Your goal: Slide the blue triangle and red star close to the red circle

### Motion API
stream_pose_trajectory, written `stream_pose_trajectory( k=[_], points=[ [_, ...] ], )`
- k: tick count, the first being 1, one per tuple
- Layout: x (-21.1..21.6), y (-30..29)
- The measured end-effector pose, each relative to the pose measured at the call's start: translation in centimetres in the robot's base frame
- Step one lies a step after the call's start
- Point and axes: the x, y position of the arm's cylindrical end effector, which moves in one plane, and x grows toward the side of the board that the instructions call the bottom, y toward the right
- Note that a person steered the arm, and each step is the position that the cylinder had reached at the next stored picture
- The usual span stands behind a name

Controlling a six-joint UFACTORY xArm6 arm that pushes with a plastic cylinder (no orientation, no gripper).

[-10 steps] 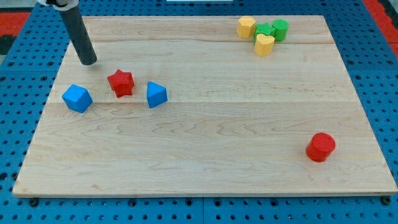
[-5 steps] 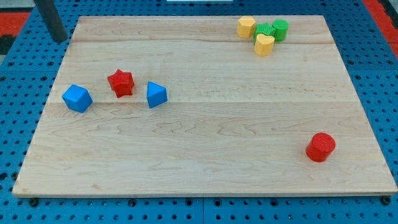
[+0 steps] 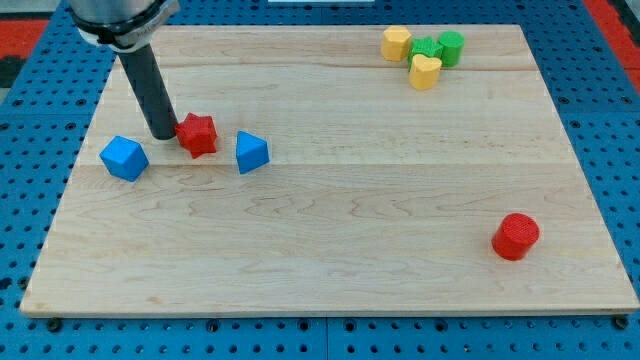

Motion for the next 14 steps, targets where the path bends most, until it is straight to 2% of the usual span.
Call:
stream_pose_trajectory(
  k=[2,3,4,5,6,7,8,9,10,11,12,13,14],
  points=[
    [-0.8,2.1],
    [-3.8,2.0],
    [-2.1,6.6],
    [1.8,12.9],
    [2.2,15.0],
    [-2.6,13.9],
    [-6.1,9.5],
    [-1.1,4.5],
    [4.9,9.9],
    [5.0,19.1],
    [6.6,23.6],
    [1.3,21.4],
    [-0.1,13.8]
  ],
)
